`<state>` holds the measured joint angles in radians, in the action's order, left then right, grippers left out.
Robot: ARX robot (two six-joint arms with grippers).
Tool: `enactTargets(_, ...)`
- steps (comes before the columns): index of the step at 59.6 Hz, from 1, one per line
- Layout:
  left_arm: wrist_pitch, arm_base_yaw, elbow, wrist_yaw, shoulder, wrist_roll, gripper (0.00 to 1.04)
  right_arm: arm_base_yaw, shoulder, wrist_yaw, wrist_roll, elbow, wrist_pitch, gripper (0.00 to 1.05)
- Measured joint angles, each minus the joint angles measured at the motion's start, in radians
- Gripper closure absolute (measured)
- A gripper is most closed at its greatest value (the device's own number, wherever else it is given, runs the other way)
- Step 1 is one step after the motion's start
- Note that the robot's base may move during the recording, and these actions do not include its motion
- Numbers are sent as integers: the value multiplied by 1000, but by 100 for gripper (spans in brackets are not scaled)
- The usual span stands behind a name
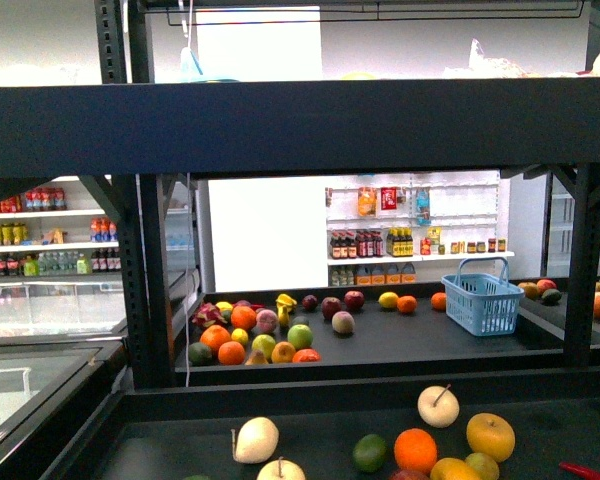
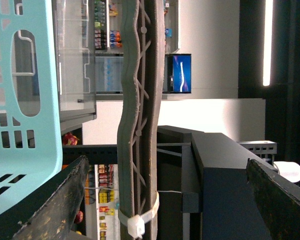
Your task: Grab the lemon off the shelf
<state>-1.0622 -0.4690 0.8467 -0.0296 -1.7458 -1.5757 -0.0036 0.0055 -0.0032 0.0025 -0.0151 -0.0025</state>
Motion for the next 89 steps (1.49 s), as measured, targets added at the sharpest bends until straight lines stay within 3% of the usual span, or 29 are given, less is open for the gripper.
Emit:
enactTargets(10,282,-8,-27,9,171,130,8,0,0,0,0,0,0,2)
enactTargets(21,701,15,-29,101,436,493,8,0,0,0,0,0,0,2)
enactTargets(31,981,100,-58,199,740,844,8,0,0,0,0,0,0,2)
enactTargets(38,1135,209,-93,284,978,1012,8,0,0,0,0,0,0,2)
enactTargets(42,1164,252,-173,48,1155,1236,21,0,0,0,0,0,0,2)
enactTargets(49,1203,450,-373,10,1418,1464,44,0,0,0,0,0,0,2)
enactTargets(62,1118,466,-639,29,1581,1552,85,0,0,0,0,0,0,2)
enactTargets(66,1104,466,-676,29,1605,1557,103,0,0,0,0,0,0,2)
enactTargets(89,1079,466,-760,29,1671,1564,102,0,-1,0,0,0,0,2)
